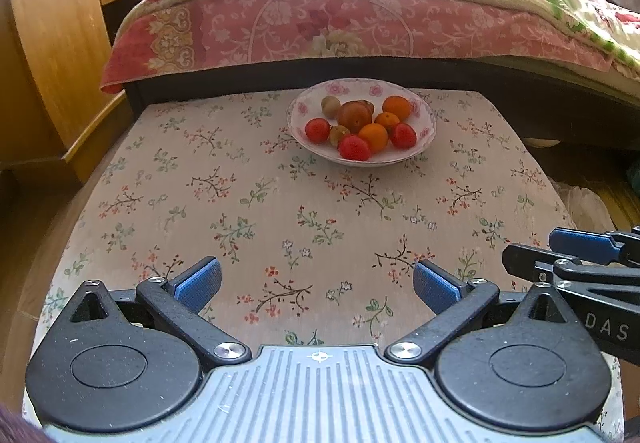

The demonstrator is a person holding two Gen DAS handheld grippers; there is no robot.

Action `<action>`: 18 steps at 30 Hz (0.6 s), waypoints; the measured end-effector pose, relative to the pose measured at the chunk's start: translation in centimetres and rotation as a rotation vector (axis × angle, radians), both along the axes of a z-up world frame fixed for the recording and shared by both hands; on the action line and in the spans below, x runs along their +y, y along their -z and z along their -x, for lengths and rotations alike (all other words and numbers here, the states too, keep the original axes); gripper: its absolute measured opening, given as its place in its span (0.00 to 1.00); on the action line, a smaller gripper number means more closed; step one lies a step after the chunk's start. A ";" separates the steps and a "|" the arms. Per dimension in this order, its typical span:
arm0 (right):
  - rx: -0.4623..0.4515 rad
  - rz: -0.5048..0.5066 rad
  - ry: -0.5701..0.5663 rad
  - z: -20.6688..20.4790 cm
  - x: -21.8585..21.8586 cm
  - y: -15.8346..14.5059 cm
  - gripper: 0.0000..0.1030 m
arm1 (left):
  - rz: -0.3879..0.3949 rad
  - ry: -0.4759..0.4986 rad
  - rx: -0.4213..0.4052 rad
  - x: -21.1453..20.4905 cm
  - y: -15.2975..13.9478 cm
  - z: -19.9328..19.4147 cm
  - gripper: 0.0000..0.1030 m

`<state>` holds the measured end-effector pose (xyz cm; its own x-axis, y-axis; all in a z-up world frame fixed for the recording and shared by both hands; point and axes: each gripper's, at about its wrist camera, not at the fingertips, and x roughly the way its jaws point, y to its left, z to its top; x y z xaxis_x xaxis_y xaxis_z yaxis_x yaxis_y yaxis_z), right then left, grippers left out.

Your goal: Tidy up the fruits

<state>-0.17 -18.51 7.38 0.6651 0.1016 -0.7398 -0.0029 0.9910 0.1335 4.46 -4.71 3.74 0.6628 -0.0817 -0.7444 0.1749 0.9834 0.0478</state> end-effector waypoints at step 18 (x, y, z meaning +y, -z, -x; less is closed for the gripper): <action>0.019 0.002 -0.016 1.3 0.7 0.3 0.46 | -0.023 -0.015 0.000 0.0 0.3 1.1 1.00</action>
<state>-1.49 -17.77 7.08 0.6493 0.1108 -0.7524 -0.0162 0.9911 0.1319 3.35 -4.67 3.45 0.6636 -0.0547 -0.7461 0.1601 0.9846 0.0702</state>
